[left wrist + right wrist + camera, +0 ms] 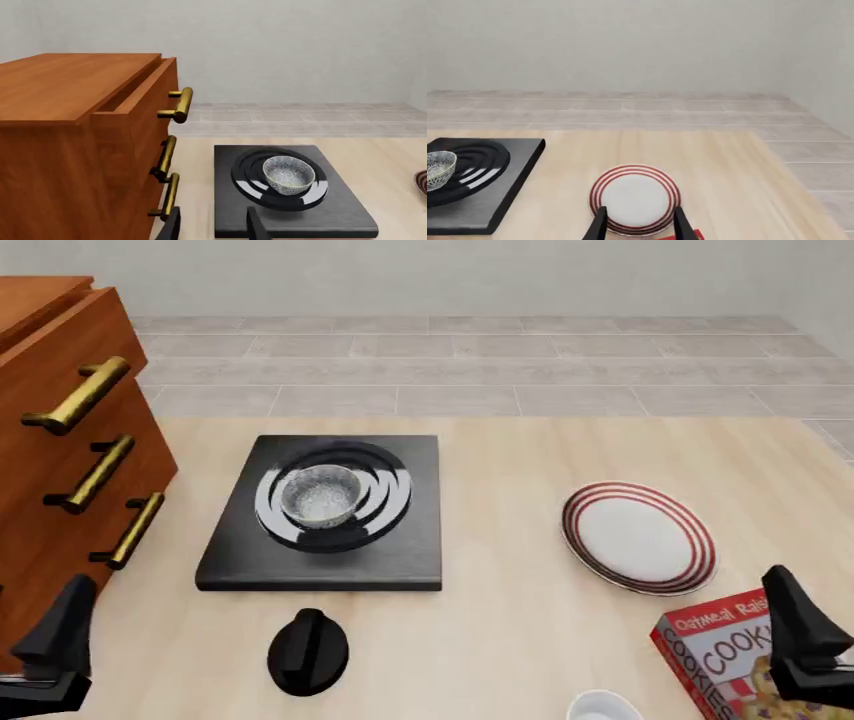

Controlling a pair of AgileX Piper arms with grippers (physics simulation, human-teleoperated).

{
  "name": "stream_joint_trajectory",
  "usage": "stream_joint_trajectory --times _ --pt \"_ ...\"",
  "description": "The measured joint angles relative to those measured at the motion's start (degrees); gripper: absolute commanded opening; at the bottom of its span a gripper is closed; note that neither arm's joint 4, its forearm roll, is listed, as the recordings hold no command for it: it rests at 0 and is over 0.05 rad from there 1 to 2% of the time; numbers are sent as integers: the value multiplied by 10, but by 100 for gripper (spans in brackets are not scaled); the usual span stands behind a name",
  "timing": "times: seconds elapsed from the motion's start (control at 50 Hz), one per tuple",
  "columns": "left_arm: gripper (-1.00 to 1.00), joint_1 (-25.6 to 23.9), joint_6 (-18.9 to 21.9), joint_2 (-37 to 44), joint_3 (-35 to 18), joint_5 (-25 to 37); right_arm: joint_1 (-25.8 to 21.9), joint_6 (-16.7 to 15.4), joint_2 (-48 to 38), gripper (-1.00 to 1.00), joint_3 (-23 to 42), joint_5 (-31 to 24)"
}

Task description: Pick the akita bowl on the stove and place it on the plate.

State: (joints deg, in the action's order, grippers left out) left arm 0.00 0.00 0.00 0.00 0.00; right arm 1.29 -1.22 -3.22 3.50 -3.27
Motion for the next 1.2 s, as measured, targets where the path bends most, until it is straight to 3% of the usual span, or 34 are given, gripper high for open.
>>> stream_joint_trajectory --times 0.26,0.64,0.9,1.1,1.2 --pt "100 0 0 0 0 0 -27 19 12 100 28 -19" --pt "100 0 0 0 0 0 -94 16 -101 100 95 4" --pt "100 0 0 0 0 0 -170 13 -233 100 151 39" --pt "100 0 0 0 0 0 -218 23 -346 100 178 98" --pt "100 0 0 0 0 0 -251 22 -456 100 223 144"
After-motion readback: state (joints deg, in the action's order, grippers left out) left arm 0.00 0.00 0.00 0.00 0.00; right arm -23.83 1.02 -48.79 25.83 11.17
